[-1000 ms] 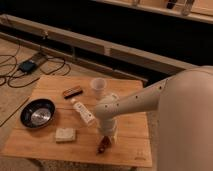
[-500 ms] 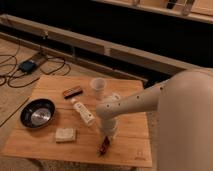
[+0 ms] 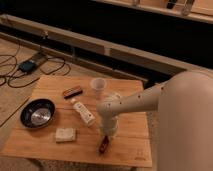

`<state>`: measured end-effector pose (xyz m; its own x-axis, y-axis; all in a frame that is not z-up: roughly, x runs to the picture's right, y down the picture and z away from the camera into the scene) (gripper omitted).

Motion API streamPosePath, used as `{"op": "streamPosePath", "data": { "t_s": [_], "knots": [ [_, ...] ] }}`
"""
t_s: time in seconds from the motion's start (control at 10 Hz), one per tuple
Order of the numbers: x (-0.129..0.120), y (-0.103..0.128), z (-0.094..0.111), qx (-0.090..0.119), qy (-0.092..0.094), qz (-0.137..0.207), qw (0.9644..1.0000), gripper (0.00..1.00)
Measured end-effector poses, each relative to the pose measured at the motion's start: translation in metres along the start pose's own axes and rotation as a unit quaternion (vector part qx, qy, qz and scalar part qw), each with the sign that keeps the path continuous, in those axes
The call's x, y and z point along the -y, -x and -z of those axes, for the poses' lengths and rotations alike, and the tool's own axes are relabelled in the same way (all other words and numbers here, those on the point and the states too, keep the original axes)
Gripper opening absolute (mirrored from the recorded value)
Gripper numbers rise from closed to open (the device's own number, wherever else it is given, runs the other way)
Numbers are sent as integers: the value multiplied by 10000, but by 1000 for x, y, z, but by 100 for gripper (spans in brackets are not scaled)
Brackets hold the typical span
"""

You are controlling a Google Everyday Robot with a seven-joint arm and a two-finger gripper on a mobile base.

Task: Place the pepper on the white sponge

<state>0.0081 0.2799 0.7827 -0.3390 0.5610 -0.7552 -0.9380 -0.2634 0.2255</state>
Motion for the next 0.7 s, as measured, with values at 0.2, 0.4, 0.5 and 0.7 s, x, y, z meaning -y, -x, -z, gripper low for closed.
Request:
{"op": "streamPosePath", "data": {
  "t_s": [0.2,0.4,0.5,0.7],
  "knots": [
    [-11,6,15,125,170,124,9997,0],
    [-23,9,31,268,351,271,9987,0],
    [-32,9,39,343,461,392,9976,0],
    [-55,2,49,416,626,722,9946,0]
  ]
}}
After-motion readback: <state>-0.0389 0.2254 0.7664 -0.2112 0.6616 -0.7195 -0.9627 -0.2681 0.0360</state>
